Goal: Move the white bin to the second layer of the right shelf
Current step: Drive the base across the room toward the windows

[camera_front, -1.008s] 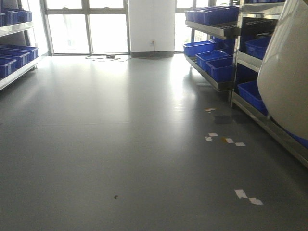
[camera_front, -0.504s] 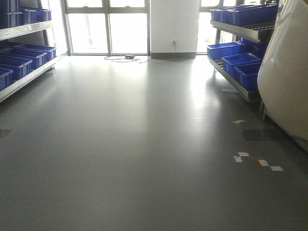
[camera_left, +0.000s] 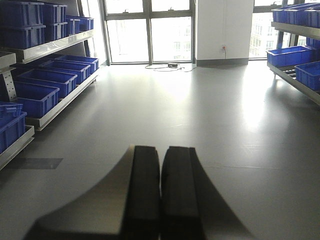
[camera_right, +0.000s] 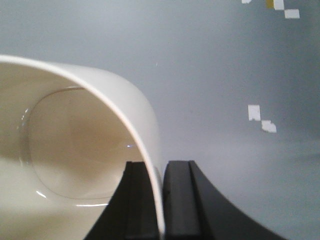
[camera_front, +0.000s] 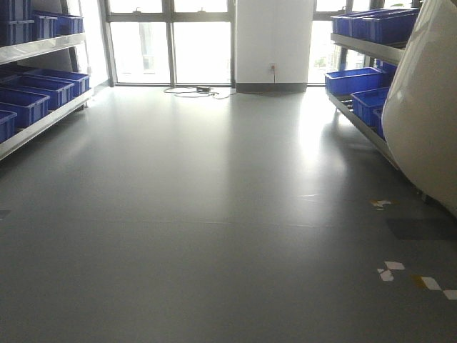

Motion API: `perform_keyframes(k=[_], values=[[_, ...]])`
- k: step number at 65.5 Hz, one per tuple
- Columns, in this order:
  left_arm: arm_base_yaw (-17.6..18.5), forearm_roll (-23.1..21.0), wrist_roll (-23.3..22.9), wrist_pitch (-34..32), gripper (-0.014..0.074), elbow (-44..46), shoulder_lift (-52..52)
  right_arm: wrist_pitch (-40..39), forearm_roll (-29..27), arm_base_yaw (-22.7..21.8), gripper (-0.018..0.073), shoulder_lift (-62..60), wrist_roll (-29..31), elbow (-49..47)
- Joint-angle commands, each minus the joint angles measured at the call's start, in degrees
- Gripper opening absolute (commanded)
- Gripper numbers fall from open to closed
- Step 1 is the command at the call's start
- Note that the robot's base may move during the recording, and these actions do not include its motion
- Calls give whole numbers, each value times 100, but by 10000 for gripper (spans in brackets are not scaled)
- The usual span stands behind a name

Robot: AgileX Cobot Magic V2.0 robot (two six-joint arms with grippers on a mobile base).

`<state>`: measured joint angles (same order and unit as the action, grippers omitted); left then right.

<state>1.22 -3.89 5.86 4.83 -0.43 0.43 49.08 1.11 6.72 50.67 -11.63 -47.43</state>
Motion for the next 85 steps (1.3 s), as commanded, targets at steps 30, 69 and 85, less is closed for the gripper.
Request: perform_keyframes(k=[30, 69, 85], values=[[-12, -35, -15, -483, 85, -211, 91, -379, 2, -27, 57, -49, 24, -168], [-12, -35, -15, -483, 85, -211, 91, -379, 2, -27, 57, -49, 24, -168], [-12, -35, -15, -483, 85, -211, 91, -379, 2, -27, 57, -49, 24, -168]])
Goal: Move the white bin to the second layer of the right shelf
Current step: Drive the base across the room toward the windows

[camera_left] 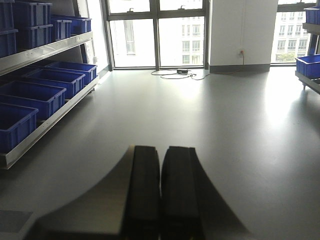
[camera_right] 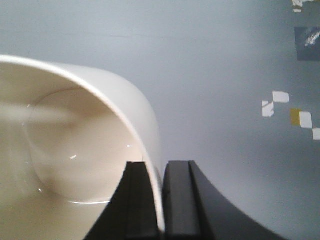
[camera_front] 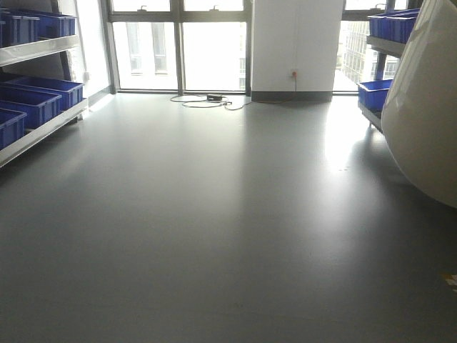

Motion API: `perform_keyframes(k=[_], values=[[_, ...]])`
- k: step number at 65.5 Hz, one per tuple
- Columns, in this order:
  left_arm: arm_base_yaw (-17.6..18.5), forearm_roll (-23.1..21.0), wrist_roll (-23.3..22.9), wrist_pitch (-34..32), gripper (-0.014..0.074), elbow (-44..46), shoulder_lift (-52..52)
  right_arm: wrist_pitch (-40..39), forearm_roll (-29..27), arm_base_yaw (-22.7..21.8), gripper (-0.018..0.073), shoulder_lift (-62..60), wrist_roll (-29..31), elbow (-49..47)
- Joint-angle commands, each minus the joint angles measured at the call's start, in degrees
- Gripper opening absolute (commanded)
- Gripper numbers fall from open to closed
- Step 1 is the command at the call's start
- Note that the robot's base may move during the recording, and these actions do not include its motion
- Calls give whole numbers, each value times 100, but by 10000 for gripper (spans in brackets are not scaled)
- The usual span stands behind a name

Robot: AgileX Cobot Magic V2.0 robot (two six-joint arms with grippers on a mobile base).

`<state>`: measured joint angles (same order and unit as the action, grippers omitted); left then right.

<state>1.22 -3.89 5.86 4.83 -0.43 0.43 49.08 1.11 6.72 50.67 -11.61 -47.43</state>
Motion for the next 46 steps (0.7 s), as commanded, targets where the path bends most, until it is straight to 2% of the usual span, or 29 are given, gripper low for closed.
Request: perform_keyframes(k=[1, 46], values=[[-12, -35, -15, -483, 85, -211, 91, -379, 2, -27, 57, -49, 22, -168], [-12, -35, -15, -483, 85, -211, 91, -379, 2, -27, 57, -49, 22, -168]])
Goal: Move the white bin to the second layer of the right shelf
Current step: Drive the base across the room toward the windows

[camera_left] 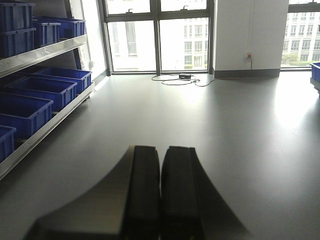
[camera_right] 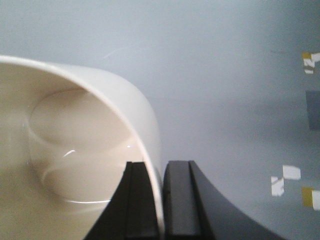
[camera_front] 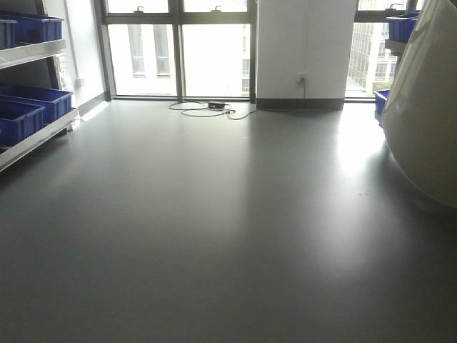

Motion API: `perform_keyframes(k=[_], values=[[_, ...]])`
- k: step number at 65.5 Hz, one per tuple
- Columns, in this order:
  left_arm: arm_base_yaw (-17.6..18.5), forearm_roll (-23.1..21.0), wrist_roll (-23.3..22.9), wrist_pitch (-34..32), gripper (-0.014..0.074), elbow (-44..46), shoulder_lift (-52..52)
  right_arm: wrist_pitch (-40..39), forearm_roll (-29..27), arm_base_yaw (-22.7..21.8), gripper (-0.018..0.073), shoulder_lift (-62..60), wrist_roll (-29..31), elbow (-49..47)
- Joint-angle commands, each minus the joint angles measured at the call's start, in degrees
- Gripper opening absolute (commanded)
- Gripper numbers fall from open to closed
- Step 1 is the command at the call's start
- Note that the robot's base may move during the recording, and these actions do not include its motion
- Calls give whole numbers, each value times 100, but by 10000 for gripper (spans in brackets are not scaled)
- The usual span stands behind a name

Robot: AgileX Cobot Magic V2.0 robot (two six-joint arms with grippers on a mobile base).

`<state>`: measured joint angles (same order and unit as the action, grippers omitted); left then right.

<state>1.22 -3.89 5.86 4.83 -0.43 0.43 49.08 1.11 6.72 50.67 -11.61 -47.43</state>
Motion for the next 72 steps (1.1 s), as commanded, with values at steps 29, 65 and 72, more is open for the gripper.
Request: perform_keyframes(k=[29, 65, 72], values=[[-12, -35, -15, -483, 85, -211, 91, -379, 2, -27, 57, -49, 22, -168], [-12, -35, -15, -483, 85, -211, 91, -379, 2, -27, 57, -49, 22, -168], [-12, -35, -15, -483, 85, -211, 91, -379, 2, -27, 57, -49, 22, -168]])
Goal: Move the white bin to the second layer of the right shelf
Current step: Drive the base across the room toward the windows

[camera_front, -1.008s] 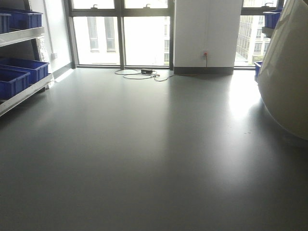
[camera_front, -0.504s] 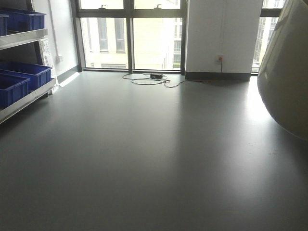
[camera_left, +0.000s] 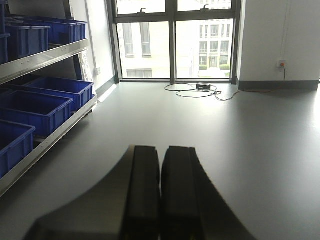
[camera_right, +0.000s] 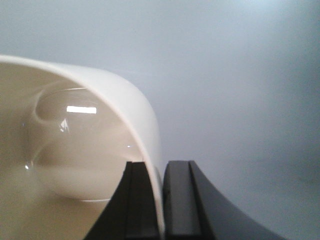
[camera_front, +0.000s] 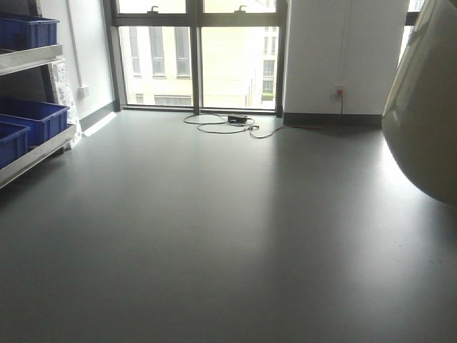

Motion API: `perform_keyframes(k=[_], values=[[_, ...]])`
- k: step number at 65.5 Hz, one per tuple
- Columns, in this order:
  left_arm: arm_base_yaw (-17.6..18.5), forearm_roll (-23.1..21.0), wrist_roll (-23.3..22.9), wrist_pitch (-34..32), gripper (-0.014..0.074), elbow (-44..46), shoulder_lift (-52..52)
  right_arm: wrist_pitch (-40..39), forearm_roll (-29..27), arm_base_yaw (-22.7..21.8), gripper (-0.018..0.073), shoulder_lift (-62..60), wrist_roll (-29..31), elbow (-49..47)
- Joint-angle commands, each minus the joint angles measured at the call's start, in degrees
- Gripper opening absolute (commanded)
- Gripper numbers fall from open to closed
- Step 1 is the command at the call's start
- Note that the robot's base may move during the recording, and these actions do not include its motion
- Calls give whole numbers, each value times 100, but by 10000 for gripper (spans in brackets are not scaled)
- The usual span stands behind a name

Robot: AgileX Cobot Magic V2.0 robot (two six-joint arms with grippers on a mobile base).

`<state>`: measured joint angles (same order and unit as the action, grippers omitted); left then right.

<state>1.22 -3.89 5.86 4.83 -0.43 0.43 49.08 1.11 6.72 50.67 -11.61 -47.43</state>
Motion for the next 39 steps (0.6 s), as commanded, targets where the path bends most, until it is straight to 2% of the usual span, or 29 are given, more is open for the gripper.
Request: perform_keyframes(k=[1, 39], values=[[-12, -35, -15, -483, 85, -211, 91, -379, 2, -27, 57, -49, 22, -168], [-12, -35, -15, -483, 85, -211, 91, -379, 2, -27, 57, -49, 22, -168]])
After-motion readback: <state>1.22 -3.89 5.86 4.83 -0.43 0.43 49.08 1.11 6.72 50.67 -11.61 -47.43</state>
